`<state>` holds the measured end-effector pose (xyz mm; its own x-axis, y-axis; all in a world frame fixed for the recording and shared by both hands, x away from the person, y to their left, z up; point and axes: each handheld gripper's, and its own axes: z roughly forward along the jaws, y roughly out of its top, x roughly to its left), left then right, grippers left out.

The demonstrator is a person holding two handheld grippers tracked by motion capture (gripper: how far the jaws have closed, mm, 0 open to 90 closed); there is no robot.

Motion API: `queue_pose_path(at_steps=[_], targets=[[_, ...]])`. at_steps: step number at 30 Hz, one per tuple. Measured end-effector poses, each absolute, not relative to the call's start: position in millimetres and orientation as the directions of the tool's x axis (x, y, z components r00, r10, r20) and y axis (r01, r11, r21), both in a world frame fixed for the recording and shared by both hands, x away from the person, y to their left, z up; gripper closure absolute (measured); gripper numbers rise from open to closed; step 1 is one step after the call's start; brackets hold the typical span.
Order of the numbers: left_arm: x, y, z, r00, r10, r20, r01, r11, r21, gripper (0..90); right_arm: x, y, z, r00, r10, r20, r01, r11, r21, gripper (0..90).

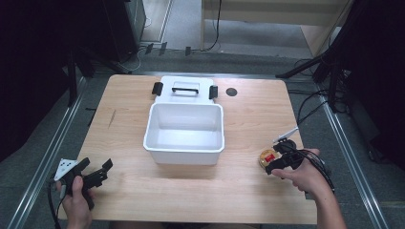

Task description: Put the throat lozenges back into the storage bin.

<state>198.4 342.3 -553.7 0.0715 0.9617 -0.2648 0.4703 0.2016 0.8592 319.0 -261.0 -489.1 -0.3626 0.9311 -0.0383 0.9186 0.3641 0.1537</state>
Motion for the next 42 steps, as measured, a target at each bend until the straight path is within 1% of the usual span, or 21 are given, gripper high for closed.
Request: queue_pose_path(at_steps=[8, 17, 19, 20, 21, 22, 24, 25, 26, 33, 42], targets=[[198, 342, -554, 0.071, 0.962, -0.265, 0.47, 0.202, 0.859, 6.2, 331, -248, -497, -0.365, 0.93, -0.04, 0.921, 0.367, 0.13, 6.8], [198, 342, -554, 0.072, 0.962, -0.264, 0.472, 0.2, 0.859, 6.3, 341, -240, -505, -0.346, 0.938, -0.03, 0.932, 0.347, 0.101, 6.9], [198, 342, -554, 0.071, 0.962, -0.262, 0.472, 0.199, 0.859, 6.3, 344, -239, -508, -0.337, 0.941, -0.034, 0.937, 0.339, 0.088, 7.9], [198, 342, -553, 0.07, 0.963, -0.261, 0.471, 0.199, 0.86, 6.3, 346, -238, -511, -0.333, 0.942, -0.035, 0.939, 0.335, 0.083, 10.1], [198, 342, -553, 0.07, 0.963, -0.261, 0.471, 0.199, 0.86, 6.3, 347, -237, -511, -0.327, 0.944, -0.034, 0.94, 0.329, 0.085, 12.1], [198, 342, -554, 0.07, 0.963, -0.262, 0.469, 0.199, 0.86, 6.3, 347, -237, -511, -0.327, 0.944, -0.034, 0.94, 0.329, 0.085, 12.1], [198, 342, -554, 0.071, 0.963, -0.26, 0.471, 0.197, 0.86, 6.3, 349, -236, -510, -0.326, 0.945, -0.019, 0.94, 0.326, 0.094, 16.3], [198, 342, -554, 0.071, 0.963, -0.26, 0.471, 0.197, 0.86, 6.3, 349, -236, -510, -0.326, 0.945, -0.019, 0.94, 0.326, 0.094, 16.3], [198, 342, -553, 0.071, 0.963, -0.259, 0.472, 0.196, 0.86, 6.3, 349, -235, -509, -0.332, 0.943, -0.007, 0.938, 0.331, 0.098, 19.9], [198, 341, -553, 0.071, 0.964, -0.256, 0.472, 0.193, 0.86, 6.3, 349, -237, -507, -0.35, 0.937, 0.003, 0.931, 0.347, 0.111, 20.6], [198, 341, -553, 0.07, 0.964, -0.256, 0.473, 0.193, 0.859, 6.3, 351, -238, -489, -0.364, 0.931, 0.023, 0.921, 0.357, 0.154, 20.6]])
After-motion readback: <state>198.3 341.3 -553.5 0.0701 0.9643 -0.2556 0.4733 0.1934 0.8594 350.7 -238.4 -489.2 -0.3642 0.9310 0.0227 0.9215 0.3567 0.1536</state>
